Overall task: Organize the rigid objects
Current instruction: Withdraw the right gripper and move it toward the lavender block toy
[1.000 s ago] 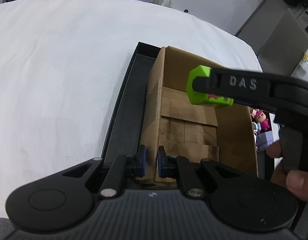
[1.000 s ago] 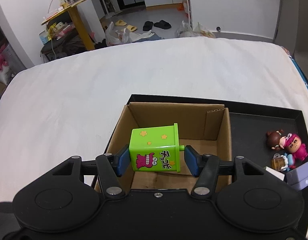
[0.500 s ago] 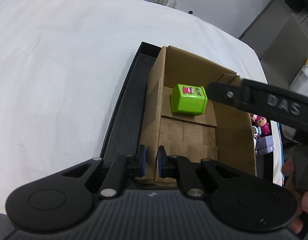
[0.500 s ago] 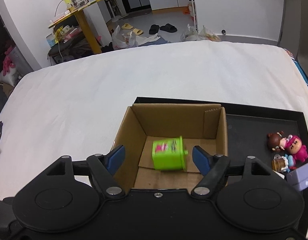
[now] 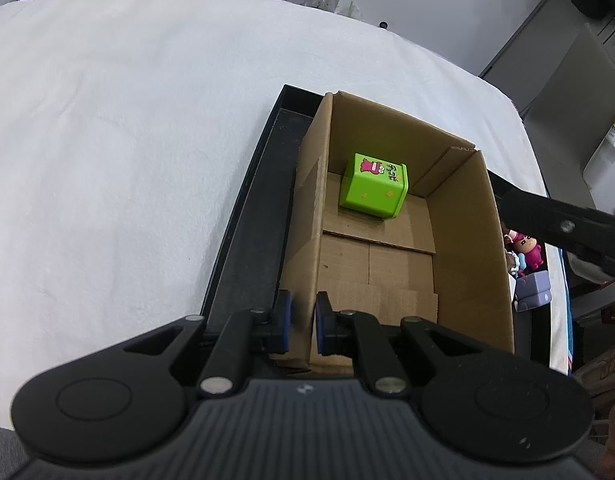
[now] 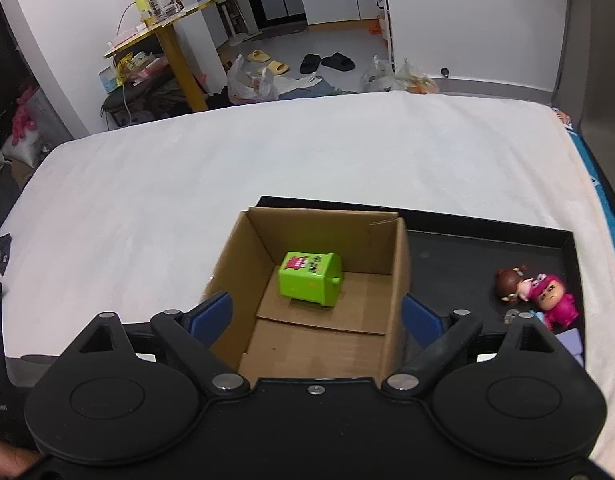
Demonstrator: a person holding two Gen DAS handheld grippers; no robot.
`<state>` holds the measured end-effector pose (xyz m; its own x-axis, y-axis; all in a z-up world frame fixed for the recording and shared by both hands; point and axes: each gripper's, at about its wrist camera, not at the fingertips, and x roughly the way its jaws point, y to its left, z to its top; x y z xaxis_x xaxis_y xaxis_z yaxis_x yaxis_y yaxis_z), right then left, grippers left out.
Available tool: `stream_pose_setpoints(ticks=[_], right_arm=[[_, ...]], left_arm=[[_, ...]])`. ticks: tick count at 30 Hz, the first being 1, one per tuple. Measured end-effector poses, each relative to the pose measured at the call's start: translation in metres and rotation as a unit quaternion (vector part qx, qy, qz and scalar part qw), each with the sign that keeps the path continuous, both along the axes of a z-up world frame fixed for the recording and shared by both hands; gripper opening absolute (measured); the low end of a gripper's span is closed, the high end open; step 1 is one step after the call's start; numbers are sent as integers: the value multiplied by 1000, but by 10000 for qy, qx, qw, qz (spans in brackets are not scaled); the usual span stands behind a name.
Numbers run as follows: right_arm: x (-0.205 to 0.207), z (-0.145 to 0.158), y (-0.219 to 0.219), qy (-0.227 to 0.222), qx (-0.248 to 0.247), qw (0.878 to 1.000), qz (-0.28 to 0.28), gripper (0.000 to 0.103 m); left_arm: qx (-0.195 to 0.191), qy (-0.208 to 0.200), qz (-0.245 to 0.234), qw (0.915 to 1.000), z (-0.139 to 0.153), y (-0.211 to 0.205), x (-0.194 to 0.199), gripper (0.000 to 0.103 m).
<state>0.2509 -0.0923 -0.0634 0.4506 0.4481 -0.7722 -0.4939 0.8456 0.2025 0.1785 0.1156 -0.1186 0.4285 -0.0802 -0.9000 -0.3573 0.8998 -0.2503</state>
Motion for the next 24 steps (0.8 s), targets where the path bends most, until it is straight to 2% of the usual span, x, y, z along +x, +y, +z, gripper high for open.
stream_pose_setpoints(ticks=[6, 13, 24], right_arm=[[-2, 2, -13, -80, -29, 10000, 36, 103], [-2, 1, -28, -62, -196, 9998, 75, 103], [0, 10, -77, -101, -63, 9999, 7, 103]], left_arm=[[-9, 9, -29, 10000, 1, 0, 0, 10], [10, -1, -10, 10000, 0, 0, 0, 11], [123, 28, -4, 9999, 0, -4, 1, 10]])
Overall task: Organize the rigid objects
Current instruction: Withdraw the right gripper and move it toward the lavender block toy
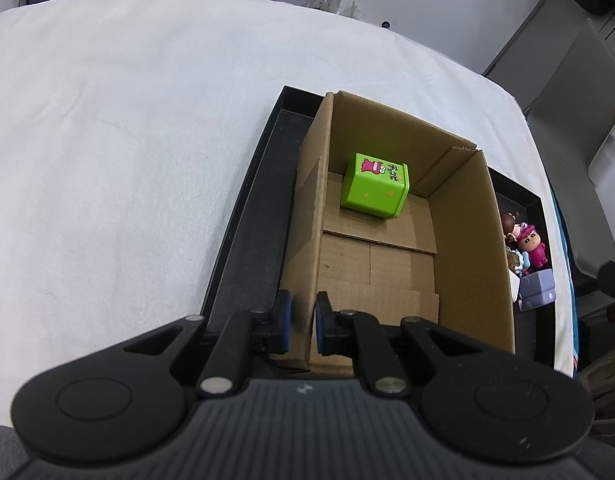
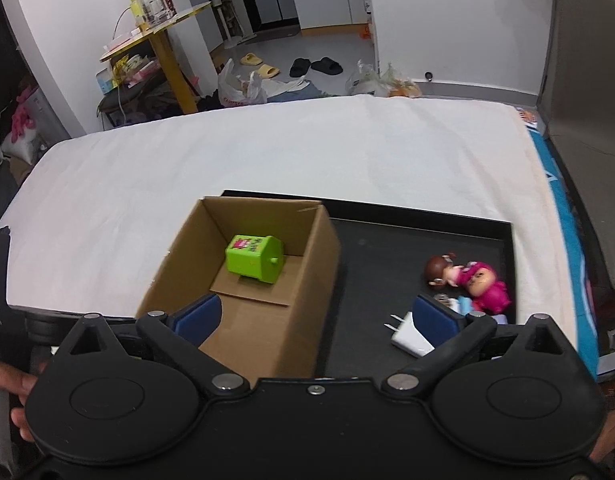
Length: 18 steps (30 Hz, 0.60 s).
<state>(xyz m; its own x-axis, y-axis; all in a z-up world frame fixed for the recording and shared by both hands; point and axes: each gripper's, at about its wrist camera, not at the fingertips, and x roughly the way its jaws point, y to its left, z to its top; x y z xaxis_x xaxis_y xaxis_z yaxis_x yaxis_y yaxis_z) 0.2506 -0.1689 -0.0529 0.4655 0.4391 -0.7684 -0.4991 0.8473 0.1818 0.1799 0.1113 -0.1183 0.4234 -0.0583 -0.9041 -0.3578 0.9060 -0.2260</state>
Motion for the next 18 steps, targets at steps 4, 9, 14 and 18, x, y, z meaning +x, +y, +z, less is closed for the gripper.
stream_pose_setpoints(ticks=[4, 9, 14, 18], right_arm=[[4, -5, -20, 44, 66, 9999, -105, 103], [11, -16, -40, 142, 202, 9993, -277, 103], [16, -22, -52, 224, 244, 9988, -354, 103], [21, -29, -57, 332, 240, 9983, -408, 103]], left_arm=[[35, 18, 1, 10000, 0, 0, 0, 10], [75, 40, 32, 10000, 0, -3, 1, 10], [117, 46, 75, 9999, 0, -5, 2, 10], [77, 51, 95, 9999, -1, -3, 2, 10]])
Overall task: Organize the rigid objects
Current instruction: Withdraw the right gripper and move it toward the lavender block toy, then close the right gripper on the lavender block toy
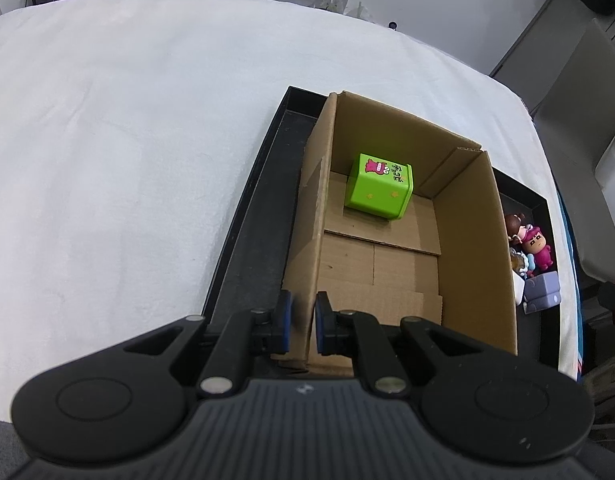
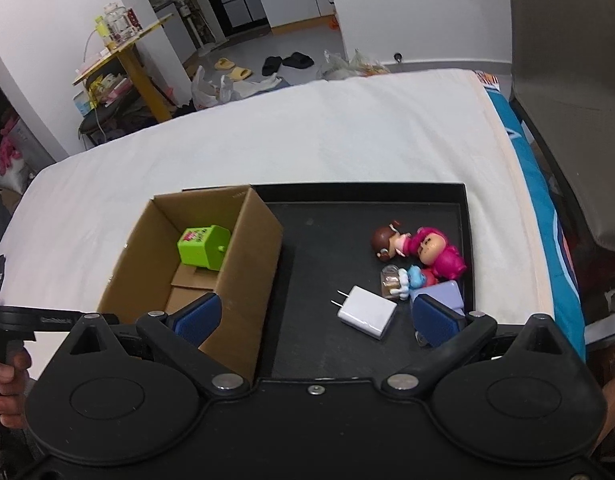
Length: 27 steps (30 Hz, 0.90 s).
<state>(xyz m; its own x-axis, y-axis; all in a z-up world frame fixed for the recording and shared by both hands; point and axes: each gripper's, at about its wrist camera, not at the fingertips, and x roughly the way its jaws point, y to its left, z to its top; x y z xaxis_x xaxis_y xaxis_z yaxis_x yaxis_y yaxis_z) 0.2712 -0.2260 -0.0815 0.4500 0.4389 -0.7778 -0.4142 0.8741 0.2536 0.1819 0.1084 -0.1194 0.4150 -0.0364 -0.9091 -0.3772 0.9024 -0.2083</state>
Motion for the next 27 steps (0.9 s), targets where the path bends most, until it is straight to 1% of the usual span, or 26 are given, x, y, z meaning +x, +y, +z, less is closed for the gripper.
stream_pose_setpoints(ticks=[6, 8, 9, 11, 15, 18, 20, 21, 27], right_arm=[[7, -8, -8, 5, -77, 9999, -86, 102], [10, -12, -12, -40, -149, 9997, -164, 101], [13, -14, -15, -38, -209, 9995, -224, 99], [20, -20, -19, 62, -285, 9990, -341, 91], [29, -28, -23, 50, -451, 9982, -383, 86], [36, -37, -26, 181, -492, 9978, -396, 76], [41, -43, -28, 259, -580, 9970, -443, 67], [43, -46, -29, 296, -615, 9966, -451, 65], [53, -57, -30, 420, -725, 9954, -466, 63]], left_arm=[[5, -14, 20, 10000, 0, 0, -1, 10], [-7, -7, 25, 10000, 0, 0, -1, 10], [-11, -9, 25, 10000, 0, 0, -1, 10], [0, -14, 22, 10000, 0, 0, -2, 10], [-17, -19, 13, 10000, 0, 1, -1, 10], [-32, -21, 31, 10000, -1, 2, -1, 10], [-32, -23, 39, 10000, -1, 1, -2, 10], [-29, -23, 38, 10000, 0, 1, -2, 10], [-12, -10, 38, 10000, 0, 0, -2, 10]])
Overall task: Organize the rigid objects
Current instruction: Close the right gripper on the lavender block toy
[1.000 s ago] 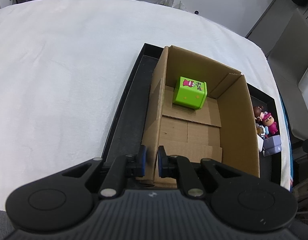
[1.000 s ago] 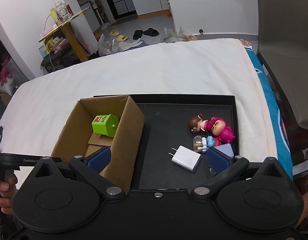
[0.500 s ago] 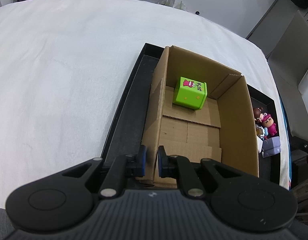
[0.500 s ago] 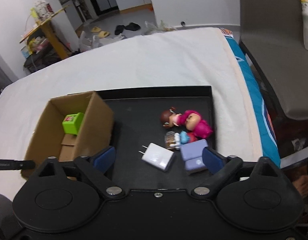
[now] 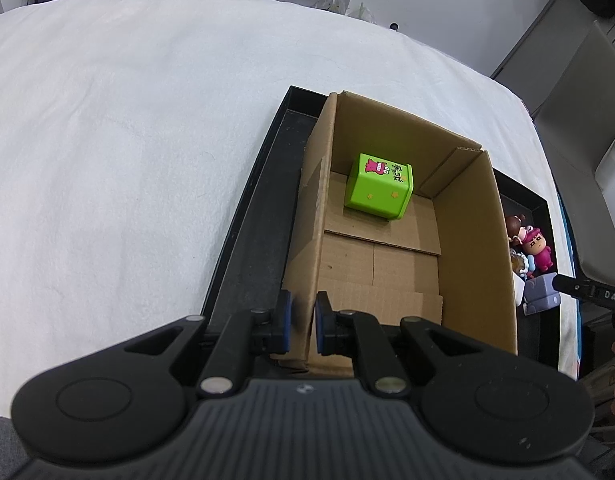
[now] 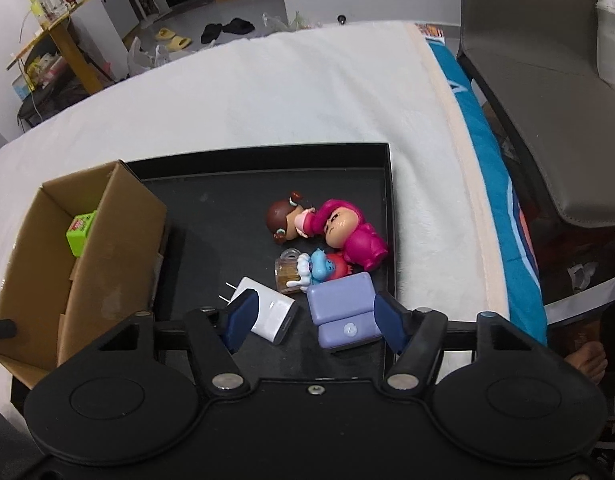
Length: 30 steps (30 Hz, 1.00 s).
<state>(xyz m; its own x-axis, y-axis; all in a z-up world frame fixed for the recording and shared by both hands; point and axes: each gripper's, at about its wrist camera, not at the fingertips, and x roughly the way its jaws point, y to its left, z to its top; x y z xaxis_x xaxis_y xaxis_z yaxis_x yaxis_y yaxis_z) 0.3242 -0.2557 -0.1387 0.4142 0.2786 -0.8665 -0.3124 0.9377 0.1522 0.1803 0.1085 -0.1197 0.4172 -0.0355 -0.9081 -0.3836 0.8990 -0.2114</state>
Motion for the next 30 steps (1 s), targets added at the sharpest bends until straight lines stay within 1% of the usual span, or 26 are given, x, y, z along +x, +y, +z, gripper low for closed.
stream_pose_setpoints(ticks=[1, 6, 14, 15, 16, 18, 21, 30], right_arm=[[2, -2, 0, 39, 12, 10000, -12, 63], [7, -12, 0, 166, 7, 9998, -51, 54], [11, -22, 4, 95, -371, 9993, -18, 54], [12, -25, 4, 139, -415, 9990, -5, 52], [12, -28, 4, 185, -467, 9987, -6, 48], [11, -32, 7, 194, -570, 9982, 47, 45], [8, -32, 10, 189, -660, 9976, 73, 44], [-4, -29, 8, 453, -671, 9966, 157, 44]], left_arm=[[-1, 4, -1, 10000, 0, 0, 0, 10], [-24, 7, 29, 10000, 0, 0, 0, 10], [-10, 22, 26, 10000, 0, -1, 1, 10], [-11, 22, 28, 10000, -1, 0, 1, 10], [-14, 21, 33, 10000, -1, 0, 1, 10], [-17, 22, 30, 10000, -1, 0, 1, 10], [-9, 26, 38, 10000, -1, 1, 1, 10], [7, 48, -3, 10000, -1, 0, 3, 10]])
